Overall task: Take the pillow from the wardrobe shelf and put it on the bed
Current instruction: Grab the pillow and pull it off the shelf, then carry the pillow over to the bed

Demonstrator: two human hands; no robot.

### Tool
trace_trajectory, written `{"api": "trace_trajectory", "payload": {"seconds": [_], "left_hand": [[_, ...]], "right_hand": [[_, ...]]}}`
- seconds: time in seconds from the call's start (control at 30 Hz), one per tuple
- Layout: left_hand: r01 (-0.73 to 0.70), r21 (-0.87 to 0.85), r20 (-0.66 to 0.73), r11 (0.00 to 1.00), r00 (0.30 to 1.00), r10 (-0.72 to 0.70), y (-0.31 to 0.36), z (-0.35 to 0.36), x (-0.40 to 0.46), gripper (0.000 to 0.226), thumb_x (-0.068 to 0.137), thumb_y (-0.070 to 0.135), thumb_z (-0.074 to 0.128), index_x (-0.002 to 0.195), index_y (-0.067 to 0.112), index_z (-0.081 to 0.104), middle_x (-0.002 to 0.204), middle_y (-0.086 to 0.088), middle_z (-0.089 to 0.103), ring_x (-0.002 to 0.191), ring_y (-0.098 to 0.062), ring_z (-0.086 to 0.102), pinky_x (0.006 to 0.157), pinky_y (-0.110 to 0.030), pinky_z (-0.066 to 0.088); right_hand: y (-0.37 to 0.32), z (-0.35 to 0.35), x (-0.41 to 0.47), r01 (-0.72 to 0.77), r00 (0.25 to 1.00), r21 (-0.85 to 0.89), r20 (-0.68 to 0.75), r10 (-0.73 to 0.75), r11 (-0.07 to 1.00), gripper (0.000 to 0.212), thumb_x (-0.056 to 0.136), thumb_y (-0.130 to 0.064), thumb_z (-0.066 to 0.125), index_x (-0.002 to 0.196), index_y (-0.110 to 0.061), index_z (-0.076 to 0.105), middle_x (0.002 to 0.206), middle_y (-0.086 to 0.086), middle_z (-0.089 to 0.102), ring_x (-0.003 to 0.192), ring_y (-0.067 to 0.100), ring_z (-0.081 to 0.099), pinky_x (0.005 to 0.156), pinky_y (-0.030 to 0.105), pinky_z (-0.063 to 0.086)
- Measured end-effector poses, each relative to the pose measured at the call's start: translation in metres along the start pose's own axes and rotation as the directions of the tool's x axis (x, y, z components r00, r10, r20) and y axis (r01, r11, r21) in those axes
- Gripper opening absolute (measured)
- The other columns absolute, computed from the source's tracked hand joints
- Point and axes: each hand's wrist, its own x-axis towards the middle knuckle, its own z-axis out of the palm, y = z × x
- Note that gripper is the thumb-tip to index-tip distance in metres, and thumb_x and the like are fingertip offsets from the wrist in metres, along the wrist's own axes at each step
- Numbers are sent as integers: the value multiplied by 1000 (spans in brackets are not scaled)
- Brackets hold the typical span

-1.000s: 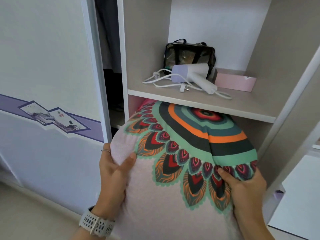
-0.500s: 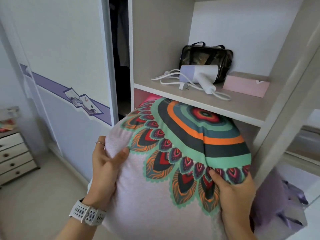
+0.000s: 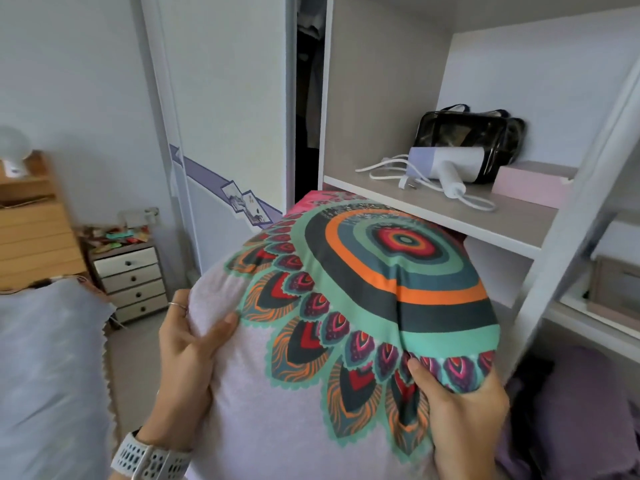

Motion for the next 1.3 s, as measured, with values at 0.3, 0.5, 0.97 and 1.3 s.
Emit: {"api": "trace_trajectory", "payload": {"seconds": [0.3, 0.5, 0.97, 1.3], "left_hand": [[-79, 103, -166, 992, 981, 96, 42, -68, -13, 35, 75, 10, 77, 103, 12, 57, 115, -26, 65, 105, -33, 65, 90, -49, 53], [-172, 141, -274, 975, 940, 206, 67, -102, 10, 33, 73, 8, 76, 98, 25, 63, 101, 1, 74, 95, -16, 68, 78, -27, 57], [-214, 154, -426, 964, 866, 261, 89, -196, 114, 32, 83, -2, 63, 92, 29, 59, 93, 11, 74, 86, -6, 70, 75, -20, 56], [-312, 206, -503, 927, 779, 374, 93, -268, 203, 31, 83, -4, 65, 91, 23, 53, 100, -10, 64, 93, -23, 63, 83, -39, 52]], "right_hand": [[-20, 60, -15, -58, 963, 193, 270, 3, 980, 55, 55, -3, 91, 98, -30, 71, 92, -9, 78, 83, 12, 75, 68, 21, 58], [-45, 132, -13, -79, 919, 259, 394, -31, 963, 51, 53, -20, 87, 100, -26, 69, 93, -7, 78, 85, 15, 75, 78, 36, 60], [-124, 272, -44, 157, 879, 382, 367, -305, 911, 42, 61, -20, 85, 96, -31, 66, 88, -16, 75, 80, 8, 74, 76, 32, 58], [-135, 428, -37, 133, 845, 438, 418, -332, 889, 47, 57, -13, 86, 101, -10, 68, 89, -9, 74, 80, 5, 72, 77, 25, 57]]}}
